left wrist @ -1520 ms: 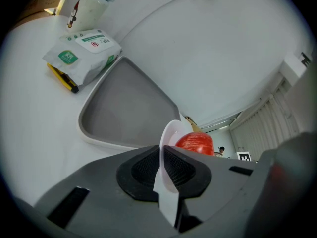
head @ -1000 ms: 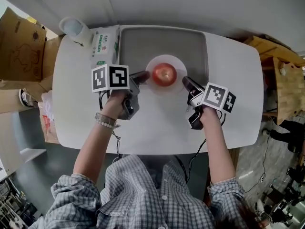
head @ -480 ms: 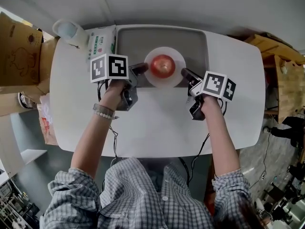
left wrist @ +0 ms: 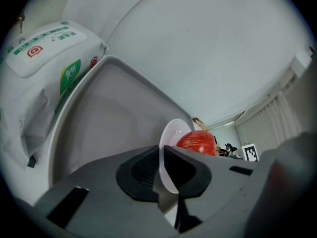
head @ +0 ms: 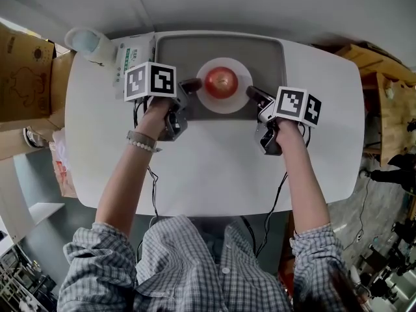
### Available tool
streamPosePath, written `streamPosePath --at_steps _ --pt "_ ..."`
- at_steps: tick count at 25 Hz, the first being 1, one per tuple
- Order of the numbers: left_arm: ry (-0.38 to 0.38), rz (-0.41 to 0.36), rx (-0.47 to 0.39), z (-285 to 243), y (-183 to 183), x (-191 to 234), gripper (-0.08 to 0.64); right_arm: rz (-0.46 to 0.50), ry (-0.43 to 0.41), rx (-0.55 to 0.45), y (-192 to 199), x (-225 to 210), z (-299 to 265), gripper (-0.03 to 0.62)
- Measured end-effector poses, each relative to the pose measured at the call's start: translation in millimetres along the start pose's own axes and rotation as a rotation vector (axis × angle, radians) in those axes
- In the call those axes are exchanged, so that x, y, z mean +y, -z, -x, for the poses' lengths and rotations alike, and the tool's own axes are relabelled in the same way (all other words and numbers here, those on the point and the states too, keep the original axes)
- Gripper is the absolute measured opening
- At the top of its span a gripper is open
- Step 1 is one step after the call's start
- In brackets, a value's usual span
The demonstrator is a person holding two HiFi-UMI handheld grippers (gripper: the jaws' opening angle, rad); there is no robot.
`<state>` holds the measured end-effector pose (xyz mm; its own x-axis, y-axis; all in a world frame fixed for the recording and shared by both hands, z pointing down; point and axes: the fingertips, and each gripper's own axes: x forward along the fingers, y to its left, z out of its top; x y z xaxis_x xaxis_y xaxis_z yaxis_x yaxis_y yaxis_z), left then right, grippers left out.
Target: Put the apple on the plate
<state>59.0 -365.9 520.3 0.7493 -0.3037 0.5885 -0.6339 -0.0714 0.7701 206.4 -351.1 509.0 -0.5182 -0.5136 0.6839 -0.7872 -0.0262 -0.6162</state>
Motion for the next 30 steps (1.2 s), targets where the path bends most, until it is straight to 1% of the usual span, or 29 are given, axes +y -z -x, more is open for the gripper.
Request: streamPosePath --at_steps 7,13,18,23,28,30 --pt "-0.027 -0.019 0.014 -6.1 1.3 7.1 0.032 0.066 0.057 0.075 1.8 -3.8 -7.0 0.047" --pt "-0.029 -0.015 0.02 -6.5 1.4 10.4 0.032 0.112 0.104 0.141 4.7 -6.2 -13.9 0.048" --pt "-0.009 -0.002 0.013 -7.6 0.0 11.5 0.032 0.143 0.134 0.159 5.7 -7.0 -17.5 0.048" --pt "0.062 0.037 0.018 -7.5 0.4 7.1 0.034 0.176 0.135 0.152 5.0 -7.0 -16.4 0.048" --pt "0.035 0.0 0.006 -8.0 -1.7 6.8 0.035 0.209 0.149 0.147 4.1 -7.3 -16.5 0.053" --pt "0.042 -0.009 0.002 -7.9 -2.4 5.6 0.061 0.214 0.132 0.158 6.4 -6.1 -17.5 0.057"
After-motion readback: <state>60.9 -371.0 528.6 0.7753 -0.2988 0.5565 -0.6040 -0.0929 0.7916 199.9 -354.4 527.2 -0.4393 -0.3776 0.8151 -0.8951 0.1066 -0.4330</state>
